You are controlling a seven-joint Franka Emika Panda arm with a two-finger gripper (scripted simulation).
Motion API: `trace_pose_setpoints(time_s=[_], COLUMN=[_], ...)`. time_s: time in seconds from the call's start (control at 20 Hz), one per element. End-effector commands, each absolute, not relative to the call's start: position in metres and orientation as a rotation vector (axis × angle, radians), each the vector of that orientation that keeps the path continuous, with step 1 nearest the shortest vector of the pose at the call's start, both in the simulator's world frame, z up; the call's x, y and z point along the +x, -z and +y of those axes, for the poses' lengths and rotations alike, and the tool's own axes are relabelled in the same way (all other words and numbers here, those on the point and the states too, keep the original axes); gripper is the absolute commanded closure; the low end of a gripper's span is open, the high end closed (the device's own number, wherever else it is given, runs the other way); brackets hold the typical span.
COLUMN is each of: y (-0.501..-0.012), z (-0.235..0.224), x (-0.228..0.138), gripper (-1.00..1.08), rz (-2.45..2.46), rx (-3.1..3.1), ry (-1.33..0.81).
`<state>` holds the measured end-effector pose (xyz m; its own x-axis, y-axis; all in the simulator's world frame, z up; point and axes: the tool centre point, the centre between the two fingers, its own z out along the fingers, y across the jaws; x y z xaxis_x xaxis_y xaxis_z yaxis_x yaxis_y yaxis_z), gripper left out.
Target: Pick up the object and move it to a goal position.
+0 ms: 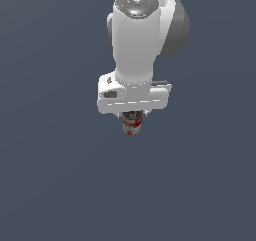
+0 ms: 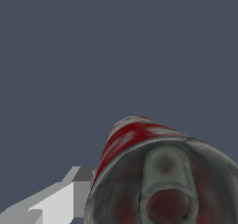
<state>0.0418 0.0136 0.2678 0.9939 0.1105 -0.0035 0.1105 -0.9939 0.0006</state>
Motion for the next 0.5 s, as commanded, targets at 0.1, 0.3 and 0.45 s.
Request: trace_pose_setpoints(time_s=[0.1, 0.3, 0.45], y=[-0.295, -0.315, -0.328], z=[0.026, 0.035, 0.041], x=[0.059, 0.072, 0.080], gripper=[1.08, 1.08, 1.08], rz=[0.173, 0.173, 0.173], rx=[3.136, 3.136, 3.137], ry=[0.000, 0.000, 0.000])
